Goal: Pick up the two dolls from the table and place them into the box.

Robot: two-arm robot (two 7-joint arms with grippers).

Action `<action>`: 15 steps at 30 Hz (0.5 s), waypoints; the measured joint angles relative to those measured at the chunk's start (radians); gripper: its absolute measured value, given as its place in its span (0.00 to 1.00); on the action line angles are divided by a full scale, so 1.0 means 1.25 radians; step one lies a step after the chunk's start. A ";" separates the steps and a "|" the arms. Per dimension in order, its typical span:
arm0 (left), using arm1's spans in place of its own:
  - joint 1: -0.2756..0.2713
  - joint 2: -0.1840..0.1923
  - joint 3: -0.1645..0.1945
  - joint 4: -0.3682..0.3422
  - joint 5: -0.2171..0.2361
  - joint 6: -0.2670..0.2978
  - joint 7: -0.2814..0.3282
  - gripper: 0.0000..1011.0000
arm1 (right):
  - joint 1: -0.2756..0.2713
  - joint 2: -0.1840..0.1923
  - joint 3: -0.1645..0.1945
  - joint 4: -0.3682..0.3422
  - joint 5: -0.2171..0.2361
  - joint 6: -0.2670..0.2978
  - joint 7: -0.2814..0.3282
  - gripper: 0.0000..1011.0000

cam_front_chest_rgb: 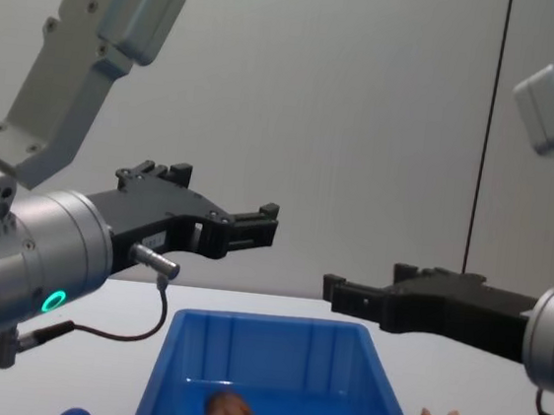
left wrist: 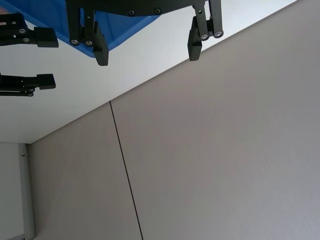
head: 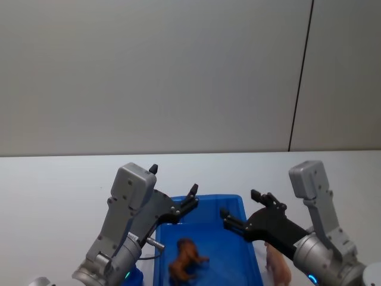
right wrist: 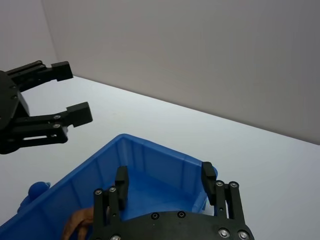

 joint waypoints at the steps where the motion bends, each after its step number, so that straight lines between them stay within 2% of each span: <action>1: 0.000 0.000 0.000 0.000 0.000 0.000 0.000 0.99 | 0.000 0.000 0.001 0.000 -0.001 0.000 -0.007 0.87; 6: 0.000 0.000 0.000 0.000 0.000 0.000 0.000 0.99 | -0.007 0.008 0.007 -0.010 -0.004 0.002 -0.035 0.99; 15: 0.000 0.000 0.000 0.000 0.000 0.000 0.000 0.99 | -0.052 0.040 0.024 -0.069 -0.005 0.017 -0.111 0.99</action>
